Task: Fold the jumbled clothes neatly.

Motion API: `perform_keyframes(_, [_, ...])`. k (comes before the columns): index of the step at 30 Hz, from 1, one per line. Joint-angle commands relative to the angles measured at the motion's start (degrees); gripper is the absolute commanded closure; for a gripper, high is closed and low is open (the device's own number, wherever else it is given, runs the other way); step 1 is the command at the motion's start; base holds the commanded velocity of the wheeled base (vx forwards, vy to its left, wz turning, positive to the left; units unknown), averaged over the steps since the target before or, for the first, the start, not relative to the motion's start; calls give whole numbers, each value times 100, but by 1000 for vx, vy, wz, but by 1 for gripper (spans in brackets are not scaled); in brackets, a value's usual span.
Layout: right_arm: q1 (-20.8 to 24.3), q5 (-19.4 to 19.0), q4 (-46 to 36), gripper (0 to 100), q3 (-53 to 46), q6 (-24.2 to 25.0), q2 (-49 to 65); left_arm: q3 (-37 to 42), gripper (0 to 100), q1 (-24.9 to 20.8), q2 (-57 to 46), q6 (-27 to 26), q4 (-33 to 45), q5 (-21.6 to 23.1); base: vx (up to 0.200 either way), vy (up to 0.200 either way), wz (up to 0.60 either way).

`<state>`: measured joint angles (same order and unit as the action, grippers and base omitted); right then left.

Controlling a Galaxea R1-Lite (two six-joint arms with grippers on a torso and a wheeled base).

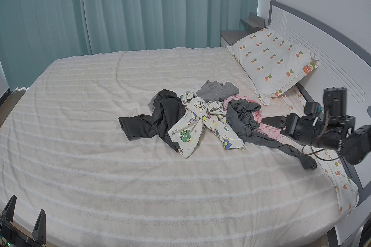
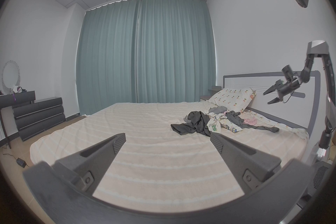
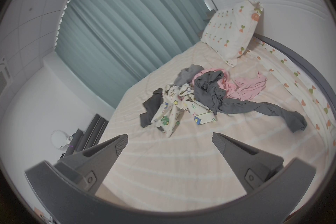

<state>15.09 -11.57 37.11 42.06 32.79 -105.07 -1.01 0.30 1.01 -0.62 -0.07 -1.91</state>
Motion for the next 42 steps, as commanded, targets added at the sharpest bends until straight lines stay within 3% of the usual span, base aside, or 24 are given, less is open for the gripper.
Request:
perform_keyframes(1, [257, 823, 359, 0, 1648, 333, -2527, 101, 0, 5, -101, 1, -1, -2, 0, 0, 0])
perform_keyframes(4, [424, 1087, 7, 0, 2368, 324, -3028, 101, 0, 5, -101, 1, -1, -2, 0, 0, 0])
perform_keyframes(12, [433, 1333, -485, 0, 3247, 236, -3582, 101, 0, 5, -101, 1, -1, -2, 0, 0, 0])
perform_keyframes(21, [442, 2027, -784, 0, 4381, -62, -4549, 101, 0, 5, -101, 1, -1, -2, 0, 0, 0])
perform_keyframes(42, [688, 2291, -1338, 0, 6016, -563, -5419, 101, 0, 5, -101, 1, -1, -2, 0, 0, 0])
